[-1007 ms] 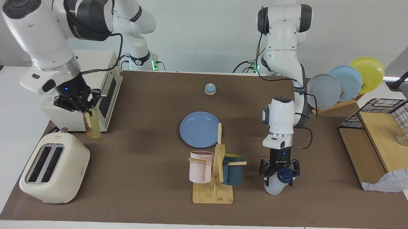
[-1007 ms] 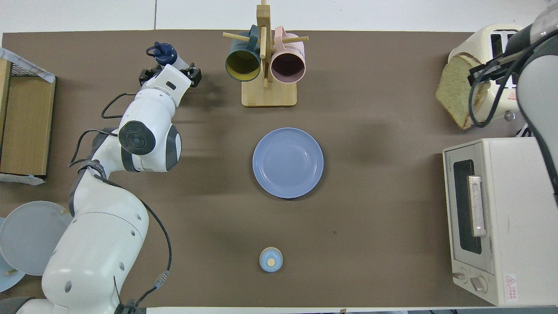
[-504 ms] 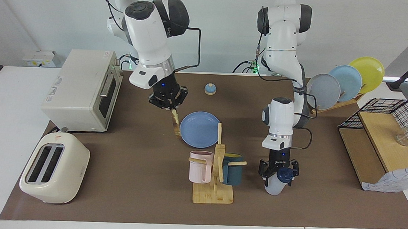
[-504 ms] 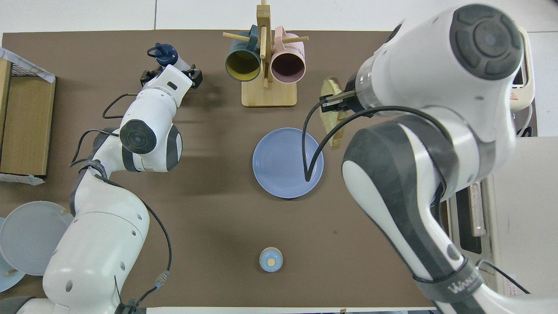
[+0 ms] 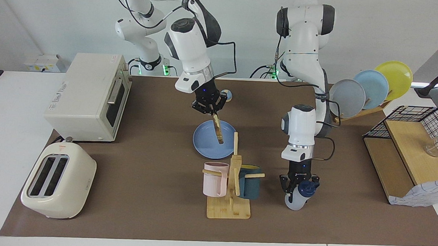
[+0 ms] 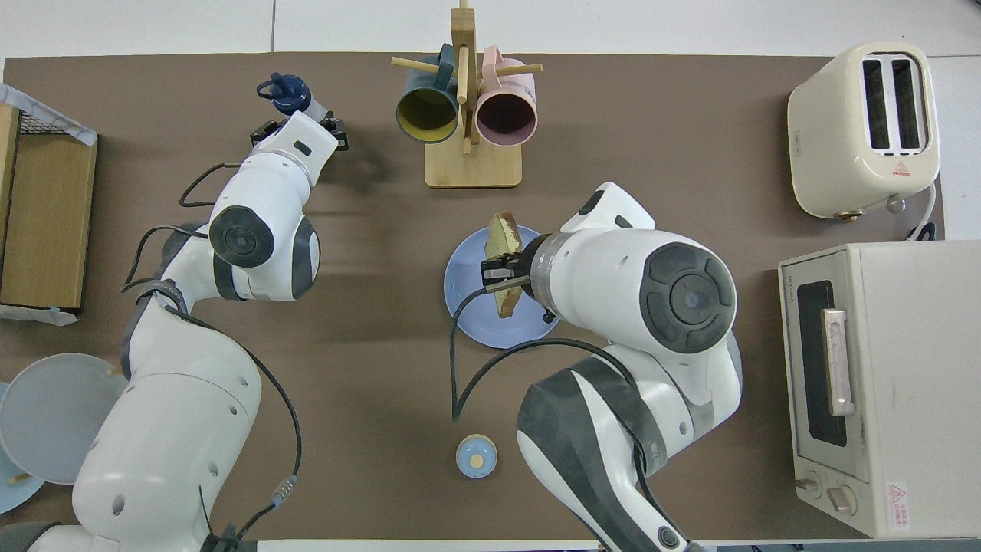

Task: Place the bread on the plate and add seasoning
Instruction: 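Pull the toast from the toaster and lower it onto the blue plate, then carry the bottle toward the plate while the right gripper releases the toast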

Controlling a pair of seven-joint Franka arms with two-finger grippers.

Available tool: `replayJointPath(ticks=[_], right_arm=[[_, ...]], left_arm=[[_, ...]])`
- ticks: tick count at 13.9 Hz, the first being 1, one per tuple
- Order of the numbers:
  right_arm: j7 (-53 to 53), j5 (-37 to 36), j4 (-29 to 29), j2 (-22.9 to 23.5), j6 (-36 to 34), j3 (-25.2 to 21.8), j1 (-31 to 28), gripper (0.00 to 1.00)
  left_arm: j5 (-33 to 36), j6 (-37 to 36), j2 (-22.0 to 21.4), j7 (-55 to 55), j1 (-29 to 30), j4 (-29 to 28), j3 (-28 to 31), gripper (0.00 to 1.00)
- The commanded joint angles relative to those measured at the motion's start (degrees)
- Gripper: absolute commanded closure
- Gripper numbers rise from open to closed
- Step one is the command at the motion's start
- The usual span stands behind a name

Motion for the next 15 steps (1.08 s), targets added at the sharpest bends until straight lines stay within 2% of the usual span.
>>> replayJointPath(ticks=[1, 5, 8, 13, 15], right_arm=[[-0.18, 1.35, -7.35, -0.99, 9.21, -0.20, 1.17, 1.00], [-0.28, 1.35, -10.44, -1.51, 12.39, -0.20, 1.17, 1.00], [-0.89, 1.35, -15.44, -2.74, 16.88, -0.20, 1.17, 1.00], [-0.98, 1.44, -17.91, -3.79, 16.89, -0.20, -0.23, 1.00], [-1.06, 1.44, -18.71, -3.97, 16.89, -0.20, -0.58, 0.95]], left_arm=[[-0.44, -2.82, 0.47, 0.32, 1.65, 0.92, -0.77, 1.00], [0.00, -4.92, -1.72, 0.75, 3.41, 1.27, -0.86, 1.00], [1.57, -6.77, -2.96, 3.73, 4.73, 2.40, -1.30, 1.00], [1.93, -17.74, -6.29, 4.71, 4.91, 5.92, -1.39, 1.00], [2.02, -21.78, -8.66, 5.32, 4.91, 6.10, -1.39, 1.00]])
